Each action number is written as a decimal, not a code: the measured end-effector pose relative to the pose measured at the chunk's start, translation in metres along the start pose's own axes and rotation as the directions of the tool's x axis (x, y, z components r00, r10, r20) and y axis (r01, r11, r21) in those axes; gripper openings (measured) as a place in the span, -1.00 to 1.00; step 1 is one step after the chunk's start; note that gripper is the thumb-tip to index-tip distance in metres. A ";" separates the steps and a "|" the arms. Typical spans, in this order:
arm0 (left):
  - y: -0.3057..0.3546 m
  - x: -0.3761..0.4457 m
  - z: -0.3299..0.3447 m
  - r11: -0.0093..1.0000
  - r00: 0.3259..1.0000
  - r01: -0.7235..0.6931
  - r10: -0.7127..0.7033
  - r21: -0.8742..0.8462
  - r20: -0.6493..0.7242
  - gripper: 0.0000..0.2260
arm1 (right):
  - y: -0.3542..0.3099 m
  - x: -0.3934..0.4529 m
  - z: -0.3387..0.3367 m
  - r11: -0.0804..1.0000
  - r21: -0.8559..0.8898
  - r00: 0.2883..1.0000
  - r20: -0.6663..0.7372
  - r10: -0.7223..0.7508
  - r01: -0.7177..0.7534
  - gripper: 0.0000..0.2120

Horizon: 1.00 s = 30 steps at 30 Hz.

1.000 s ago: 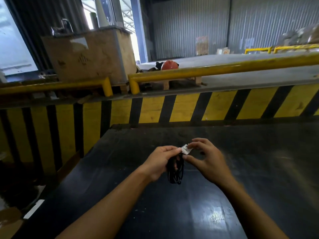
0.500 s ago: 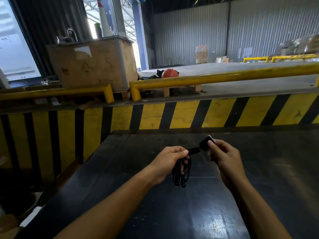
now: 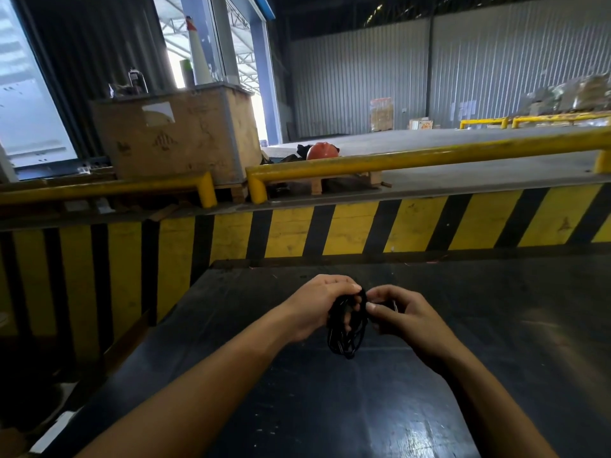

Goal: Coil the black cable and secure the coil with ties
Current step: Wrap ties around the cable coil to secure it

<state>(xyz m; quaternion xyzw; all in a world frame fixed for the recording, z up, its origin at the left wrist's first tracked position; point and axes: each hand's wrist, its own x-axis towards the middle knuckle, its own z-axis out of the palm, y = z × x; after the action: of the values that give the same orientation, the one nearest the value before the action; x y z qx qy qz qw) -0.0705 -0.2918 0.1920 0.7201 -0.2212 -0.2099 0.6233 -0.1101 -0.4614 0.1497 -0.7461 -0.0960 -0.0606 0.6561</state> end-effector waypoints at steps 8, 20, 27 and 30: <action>0.015 0.004 -0.012 0.996 0.996 0.070 -0.066 0.048 -0.067 -0.83 | -0.005 0.002 -0.004 0.994 -0.105 0.999 -0.014 -0.036 0.034 -0.83; 0.026 0.013 0.004 0.993 0.997 0.021 -0.012 0.117 -0.073 -0.80 | -0.012 0.019 0.005 0.937 -0.339 0.971 -0.184 -0.154 0.084 -0.85; 0.021 0.012 0.006 0.962 0.994 -0.008 0.038 0.272 -0.105 -0.64 | -0.007 0.029 0.007 0.918 -0.393 0.936 -0.301 -0.184 0.055 -0.83; 0.002 0.009 0.006 0.959 0.974 -0.012 0.076 0.284 -0.213 -0.52 | -0.005 0.031 -0.003 0.935 -0.353 0.898 -0.397 -0.188 0.040 -0.86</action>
<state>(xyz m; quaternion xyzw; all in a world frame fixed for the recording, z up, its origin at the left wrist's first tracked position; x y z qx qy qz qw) -0.0665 -0.3021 0.1926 0.8149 -0.1937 -0.0806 0.5402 -0.0814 -0.4618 0.1620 -0.8085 0.0166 -0.2761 0.5195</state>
